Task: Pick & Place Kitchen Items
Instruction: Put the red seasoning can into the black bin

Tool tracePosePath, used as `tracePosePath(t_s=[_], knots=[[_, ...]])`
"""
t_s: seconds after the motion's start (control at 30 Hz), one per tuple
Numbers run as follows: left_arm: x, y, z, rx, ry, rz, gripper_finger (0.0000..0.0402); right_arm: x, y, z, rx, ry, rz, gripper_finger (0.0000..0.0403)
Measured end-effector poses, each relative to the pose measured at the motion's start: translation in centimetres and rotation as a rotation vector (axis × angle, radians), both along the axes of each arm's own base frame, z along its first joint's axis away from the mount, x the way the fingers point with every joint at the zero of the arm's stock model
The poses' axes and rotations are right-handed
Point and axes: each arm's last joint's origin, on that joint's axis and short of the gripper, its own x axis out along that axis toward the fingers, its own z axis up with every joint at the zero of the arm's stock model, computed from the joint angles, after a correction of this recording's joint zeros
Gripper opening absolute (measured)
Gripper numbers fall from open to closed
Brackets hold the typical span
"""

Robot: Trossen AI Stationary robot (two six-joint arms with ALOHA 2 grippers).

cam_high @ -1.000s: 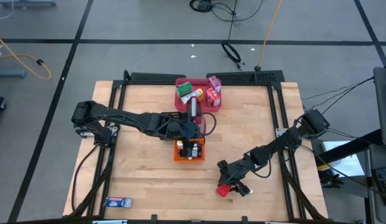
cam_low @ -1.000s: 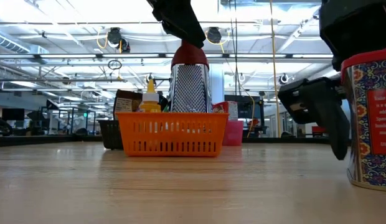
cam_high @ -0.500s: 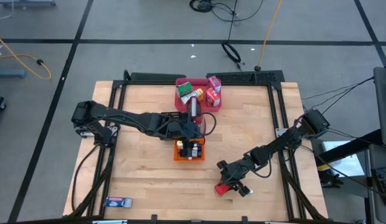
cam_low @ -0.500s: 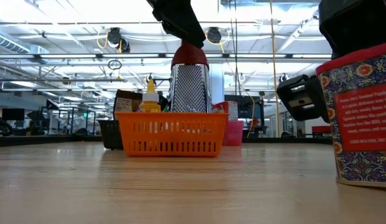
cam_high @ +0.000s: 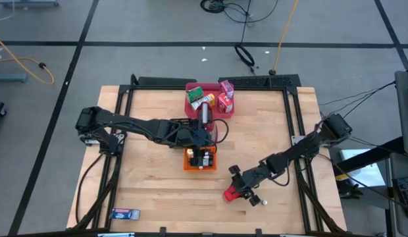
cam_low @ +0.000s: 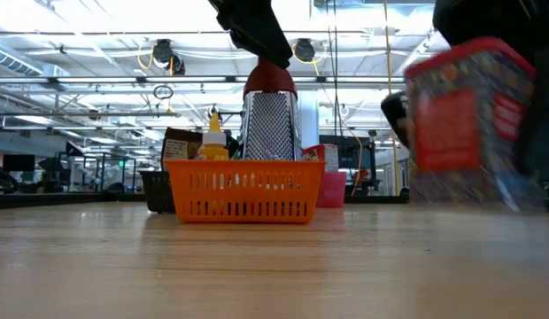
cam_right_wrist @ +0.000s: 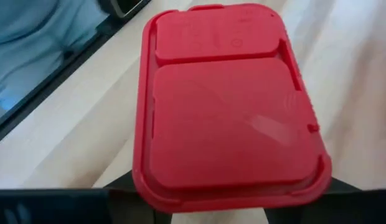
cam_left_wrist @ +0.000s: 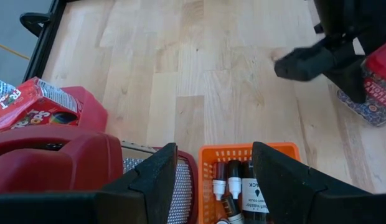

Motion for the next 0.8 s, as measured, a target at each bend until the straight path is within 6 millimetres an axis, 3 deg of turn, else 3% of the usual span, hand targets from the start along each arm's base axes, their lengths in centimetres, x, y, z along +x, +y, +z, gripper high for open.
tracePosePath(t_s=[0.5,0.8], knots=[[0.1,0.0,0.1,-0.003,-0.009,0.002,0.0212,-2.1,-2.4,7.9,-0.144,-0.325,-0.308,0.0174],[0.5,-0.1,0.5,-0.01,-0.071,0.001,0.0212,-3.5,-3.9,11.1,-0.225,-0.475,-0.502,0.0171]])
